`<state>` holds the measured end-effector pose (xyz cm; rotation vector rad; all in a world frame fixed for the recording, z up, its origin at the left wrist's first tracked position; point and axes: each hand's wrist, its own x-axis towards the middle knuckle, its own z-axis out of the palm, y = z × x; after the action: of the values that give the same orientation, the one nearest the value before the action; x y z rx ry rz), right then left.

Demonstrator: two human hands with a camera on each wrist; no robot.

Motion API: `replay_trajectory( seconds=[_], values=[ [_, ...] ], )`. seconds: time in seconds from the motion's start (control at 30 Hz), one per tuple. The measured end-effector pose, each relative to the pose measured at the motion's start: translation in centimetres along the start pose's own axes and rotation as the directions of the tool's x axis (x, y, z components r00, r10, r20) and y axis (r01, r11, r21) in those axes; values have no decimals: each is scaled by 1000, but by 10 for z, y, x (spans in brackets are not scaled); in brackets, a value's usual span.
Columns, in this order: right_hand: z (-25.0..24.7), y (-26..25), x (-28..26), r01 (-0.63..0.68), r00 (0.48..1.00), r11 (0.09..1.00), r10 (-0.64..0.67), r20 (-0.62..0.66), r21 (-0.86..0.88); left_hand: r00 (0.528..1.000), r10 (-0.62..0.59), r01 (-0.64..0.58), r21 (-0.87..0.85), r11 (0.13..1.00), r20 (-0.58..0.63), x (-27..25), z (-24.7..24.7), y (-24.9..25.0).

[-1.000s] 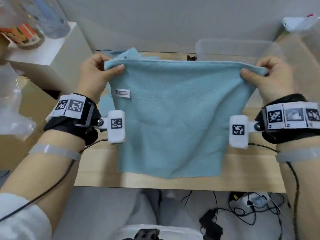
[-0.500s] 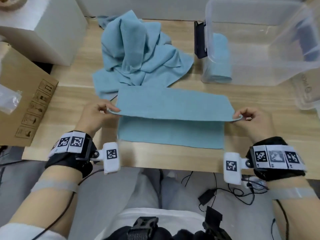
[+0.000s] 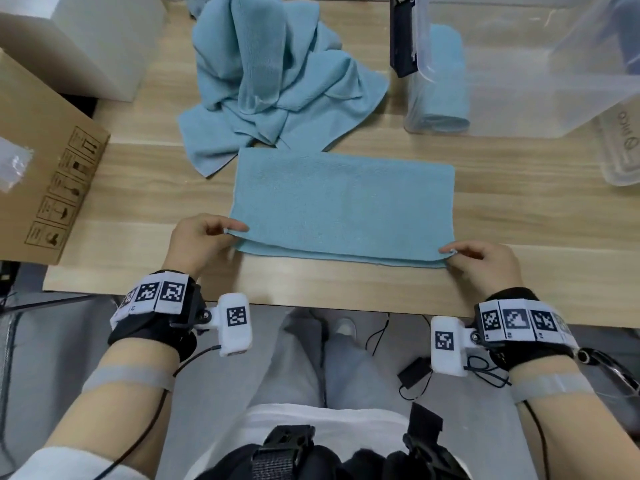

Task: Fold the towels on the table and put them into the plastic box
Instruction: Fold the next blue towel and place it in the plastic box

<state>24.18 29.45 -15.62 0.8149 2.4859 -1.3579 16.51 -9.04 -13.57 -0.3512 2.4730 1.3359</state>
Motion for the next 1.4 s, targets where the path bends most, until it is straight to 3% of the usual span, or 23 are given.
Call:
replay_trajectory(
  seconds=[0.13,0.2,0.3,0.37,0.5,0.63,0.7,0.77,0.83,0.87,0.97,1.03,1.1,1.2,1.3,1.4],
  values=[
    [1,-7,-6,4,999,990,-9,-33,-144,992,-84,72,120,990,97,1,-1,0],
    [2,-9,-7,-22,999,992,16,-50,-123,982,-121,91,197,976,147,3,2,4],
    [3,-10,-3,-39,997,996,34,-67,-77,977,-163,134,203,970,135,7,4,12],
    [6,-11,0,-6,999,983,-4,-54,-181,970,-194,164,197,967,145,8,4,17],
    [3,-6,12,22,999,947,-33,-31,-322,933,-216,162,199,966,288,6,11,21],
    [-19,-7,37,-26,985,944,-32,-171,-328,865,-222,147,197,969,450,9,20,33],
    [-28,-11,46,-77,969,949,-2,-249,-307,910,-175,106,200,974,375,16,19,37],
    [-32,-17,52,-144,956,951,62,-288,-273,990,-48,23,190,982,130,25,20,40],
    [-32,-26,57,-186,957,956,124,-263,-228,996,81,-73,155,985,-43,35,25,45],
    [-30,-31,58,-205,959,958,156,-235,-202,992,118,-111,150,982,-42,41,29,47],
    [-26,-43,57,-240,963,955,210,-171,-175,977,180,-206,286,936,117,59,45,54],
    [-24,-51,54,-247,966,944,222,-132,-219,959,217,-280,475,834,183,72,55,57],
    [-22,-57,53,-232,972,938,213,-103,-258,956,176,-287,622,728,235,83,60,63],
    [-17,-72,52,-70,993,951,37,-114,-302,945,71,-296,738,607,320,87,57,74],
    [-11,-101,49,188,961,910,-248,-121,-370,940,-8,-251,708,660,340,77,45,76],
    [-7,-143,45,426,863,833,-492,-118,-354,950,-57,-169,662,730,306,64,29,61]
  ],
)
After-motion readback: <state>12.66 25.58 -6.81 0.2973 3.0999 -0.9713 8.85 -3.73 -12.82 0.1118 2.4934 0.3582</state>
